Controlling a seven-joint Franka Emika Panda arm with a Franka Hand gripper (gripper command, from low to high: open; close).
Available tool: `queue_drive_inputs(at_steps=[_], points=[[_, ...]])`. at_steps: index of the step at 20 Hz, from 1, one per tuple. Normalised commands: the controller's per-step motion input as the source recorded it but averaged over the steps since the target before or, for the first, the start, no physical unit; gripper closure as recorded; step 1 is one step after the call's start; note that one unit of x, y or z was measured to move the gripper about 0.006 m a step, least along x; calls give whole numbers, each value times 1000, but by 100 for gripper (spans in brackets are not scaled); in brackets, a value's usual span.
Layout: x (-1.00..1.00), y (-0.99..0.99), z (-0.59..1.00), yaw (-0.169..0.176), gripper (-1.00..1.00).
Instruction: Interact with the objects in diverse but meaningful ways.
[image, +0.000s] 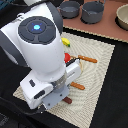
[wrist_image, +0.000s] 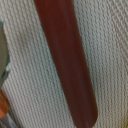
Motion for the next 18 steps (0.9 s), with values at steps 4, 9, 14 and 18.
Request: queue_drive_inputs(at_steps=[4, 9, 14, 18], points=[[46, 0, -56, 40, -100], [50, 0, -23, 40, 100], [79, 0, -15, 38, 100], [104, 0, -6, 24, 100]])
